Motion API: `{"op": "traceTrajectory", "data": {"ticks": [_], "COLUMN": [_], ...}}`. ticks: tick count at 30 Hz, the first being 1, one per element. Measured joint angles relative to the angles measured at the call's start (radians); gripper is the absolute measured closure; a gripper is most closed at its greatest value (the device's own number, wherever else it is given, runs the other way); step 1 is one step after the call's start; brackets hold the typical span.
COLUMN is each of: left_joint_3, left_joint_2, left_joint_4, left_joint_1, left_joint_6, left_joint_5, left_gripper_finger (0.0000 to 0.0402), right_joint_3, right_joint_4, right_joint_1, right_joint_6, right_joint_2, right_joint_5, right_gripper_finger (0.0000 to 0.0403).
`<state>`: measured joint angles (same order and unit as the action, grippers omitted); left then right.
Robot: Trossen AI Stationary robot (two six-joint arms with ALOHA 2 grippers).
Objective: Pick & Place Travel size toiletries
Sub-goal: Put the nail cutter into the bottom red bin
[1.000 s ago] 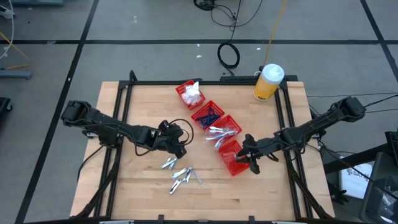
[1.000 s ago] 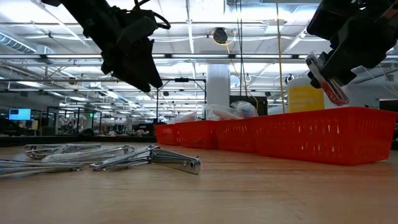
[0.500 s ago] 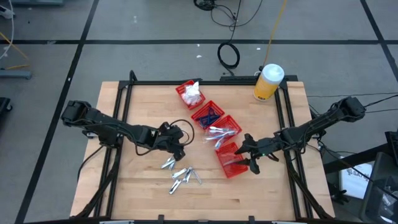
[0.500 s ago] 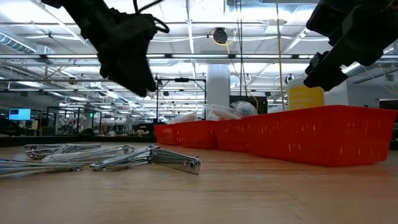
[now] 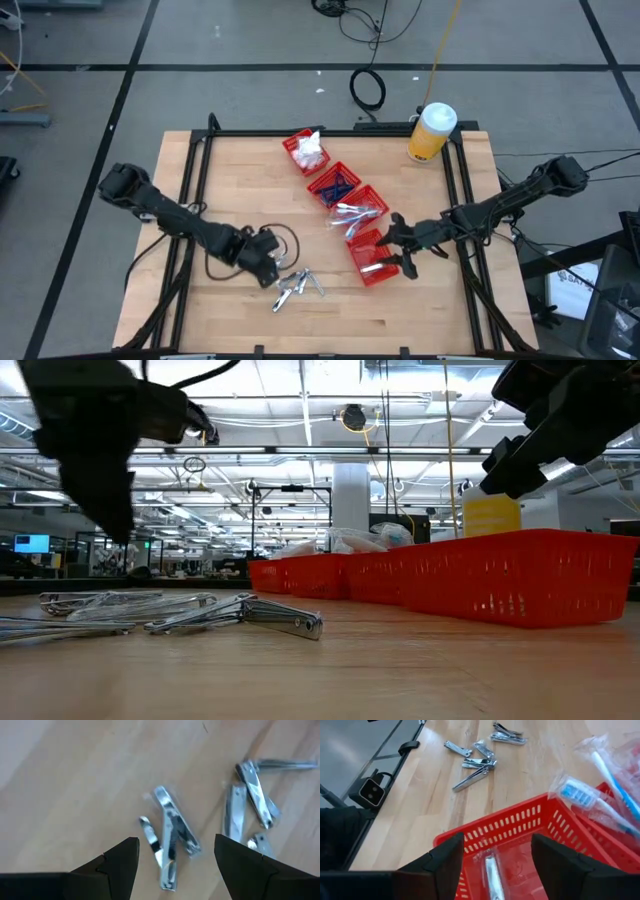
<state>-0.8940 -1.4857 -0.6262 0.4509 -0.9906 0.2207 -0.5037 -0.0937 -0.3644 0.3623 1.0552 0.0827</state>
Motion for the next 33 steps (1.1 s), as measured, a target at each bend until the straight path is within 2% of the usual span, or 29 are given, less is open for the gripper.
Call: {"op": "traceTrajectory", "data": {"ticks": [5,13,18,28,33], "left_joint_3": [0.000,-0.002,-0.003,-0.004,-0.003], "left_joint_2": [-0.080,-0.207,-0.222,-0.222,-0.223], "left_joint_4": [-0.001,-0.008,-0.020,-0.099,-0.102], "left_joint_1": [0.060,0.049,0.034,0.019,0.019], "left_joint_6": [-0.051,-0.063,-0.070,-0.198,-0.199], "left_joint_5": [-0.004,-0.011,-0.011,-0.116,-0.124], "left_gripper_finger": [0.0147,0.0147,0.0147,0.0148,0.0186], "right_joint_3": [0.000,0.000,0.000,0.000,0.000], "right_joint_4": [0.000,-0.006,-0.005,-0.003,-0.002], "right_joint_1": [0.026,0.038,0.037,0.037,0.037], "right_joint_6": [-0.018,-0.034,-0.034,-0.034,-0.035], "right_joint_2": [0.000,0.000,0.000,0.000,0.000], "right_joint_5": [0.000,-0.004,-0.005,-0.005,-0.005], "right_gripper_finger": [0.0186,0.0188,0.0187,0.0192,0.0192]}}
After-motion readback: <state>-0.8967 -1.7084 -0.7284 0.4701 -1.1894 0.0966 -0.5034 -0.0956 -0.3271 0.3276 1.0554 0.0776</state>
